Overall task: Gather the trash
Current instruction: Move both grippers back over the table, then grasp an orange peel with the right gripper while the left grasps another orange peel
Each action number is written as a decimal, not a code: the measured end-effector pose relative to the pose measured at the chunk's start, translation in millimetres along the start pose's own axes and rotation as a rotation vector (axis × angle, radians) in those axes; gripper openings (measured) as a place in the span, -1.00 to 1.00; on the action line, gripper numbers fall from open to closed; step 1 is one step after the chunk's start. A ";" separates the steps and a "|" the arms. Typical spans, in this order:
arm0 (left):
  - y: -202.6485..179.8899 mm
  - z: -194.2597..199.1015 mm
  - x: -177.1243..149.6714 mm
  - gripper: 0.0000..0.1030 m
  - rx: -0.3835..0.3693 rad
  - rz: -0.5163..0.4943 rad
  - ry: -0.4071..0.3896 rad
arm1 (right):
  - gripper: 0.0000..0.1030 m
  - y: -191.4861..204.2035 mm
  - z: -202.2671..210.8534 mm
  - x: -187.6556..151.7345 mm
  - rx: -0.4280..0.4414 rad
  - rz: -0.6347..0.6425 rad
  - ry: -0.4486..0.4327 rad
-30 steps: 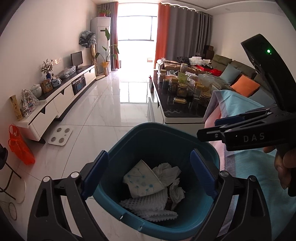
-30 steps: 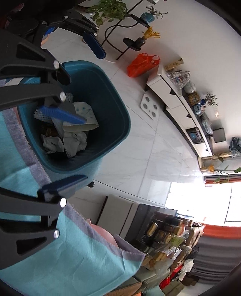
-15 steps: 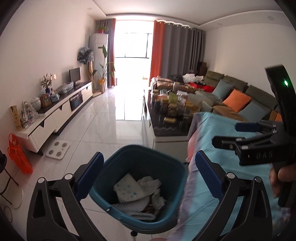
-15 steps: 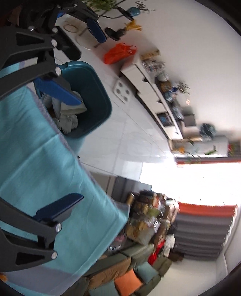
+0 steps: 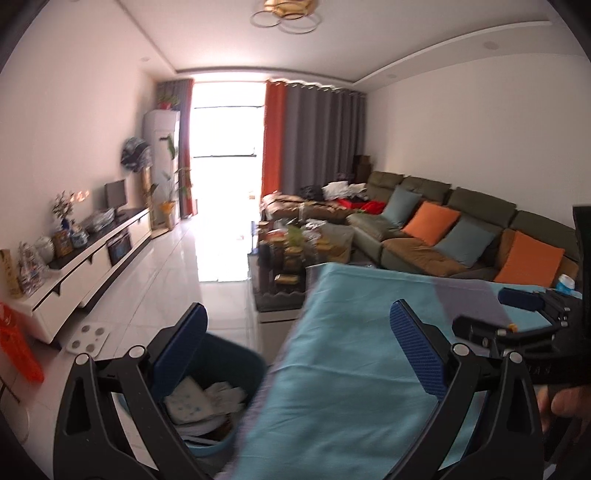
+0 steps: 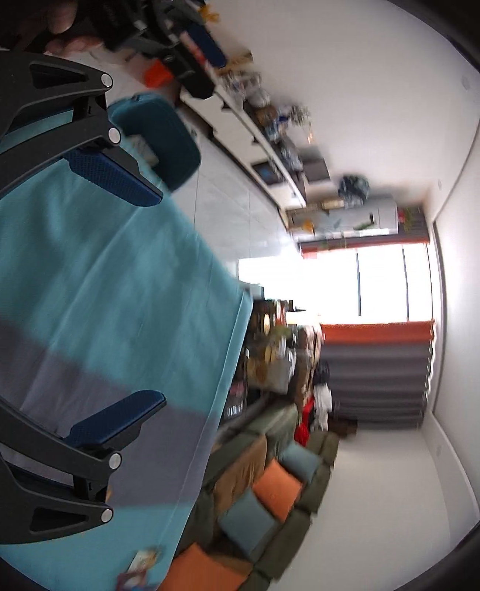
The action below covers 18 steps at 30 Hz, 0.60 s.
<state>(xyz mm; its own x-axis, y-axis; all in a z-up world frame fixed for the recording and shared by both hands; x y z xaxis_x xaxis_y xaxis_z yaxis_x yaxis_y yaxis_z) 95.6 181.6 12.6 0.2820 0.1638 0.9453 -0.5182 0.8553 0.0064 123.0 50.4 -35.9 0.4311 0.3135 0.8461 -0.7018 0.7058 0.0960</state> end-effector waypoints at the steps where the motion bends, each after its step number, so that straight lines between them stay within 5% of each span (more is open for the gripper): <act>1: -11.3 3.1 0.5 0.89 -0.014 -0.010 -0.007 | 0.87 -5.3 7.0 -6.9 -0.014 -0.003 -0.001; 18: -154.3 25.3 -24.0 0.89 -0.249 -0.121 -0.003 | 0.87 -110.3 100.2 -87.7 -0.317 -0.147 -0.043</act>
<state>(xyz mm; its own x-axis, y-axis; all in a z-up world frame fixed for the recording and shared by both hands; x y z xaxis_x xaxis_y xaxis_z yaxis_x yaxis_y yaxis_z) 148.4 33.3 -2.8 0.3272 0.0521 0.9435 -0.2665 0.9630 0.0393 105.8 -118.5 -68.1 0.4851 0.1714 0.8575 -0.4199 0.9058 0.0565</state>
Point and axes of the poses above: each gripper's, at about its wrist camera, not at the fingertips, and z roughly against the way its jaws point, y to its left, x to its top, the point moved 8 cm from there along -z, roughly the way its jaws point, and after that the axes turned 8 degrees about x, right-handed, at the moved point
